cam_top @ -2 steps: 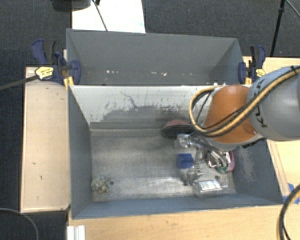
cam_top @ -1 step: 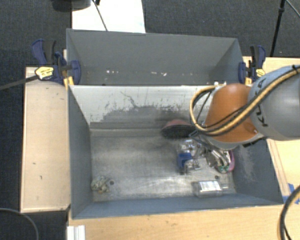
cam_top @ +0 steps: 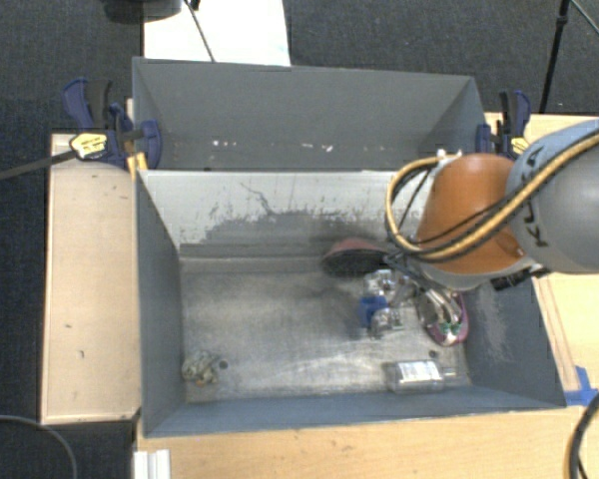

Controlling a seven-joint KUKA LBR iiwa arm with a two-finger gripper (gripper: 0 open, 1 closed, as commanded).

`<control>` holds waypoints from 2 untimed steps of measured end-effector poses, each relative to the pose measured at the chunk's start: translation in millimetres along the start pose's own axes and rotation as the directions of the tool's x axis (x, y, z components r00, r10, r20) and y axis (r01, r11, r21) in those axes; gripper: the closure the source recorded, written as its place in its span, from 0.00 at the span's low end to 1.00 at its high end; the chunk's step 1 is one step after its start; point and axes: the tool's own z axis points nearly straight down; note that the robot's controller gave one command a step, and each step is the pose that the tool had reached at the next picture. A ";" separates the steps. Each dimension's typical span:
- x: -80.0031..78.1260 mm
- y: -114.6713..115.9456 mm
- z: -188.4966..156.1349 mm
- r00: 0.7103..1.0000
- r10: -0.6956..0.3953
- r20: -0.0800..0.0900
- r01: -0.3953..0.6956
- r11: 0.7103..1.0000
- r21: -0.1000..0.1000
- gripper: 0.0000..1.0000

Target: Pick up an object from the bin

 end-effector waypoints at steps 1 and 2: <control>-28.3 1.0 -107.4 0.987 -0.163 0.004 0.163 0.987 0.002 1.00; -58.2 51.1 -143.4 0.979 -0.204 0.003 0.204 0.979 -0.001 1.00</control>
Offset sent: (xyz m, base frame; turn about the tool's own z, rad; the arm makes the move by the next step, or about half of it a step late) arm 0.0249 0.0024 0.1030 -0.1631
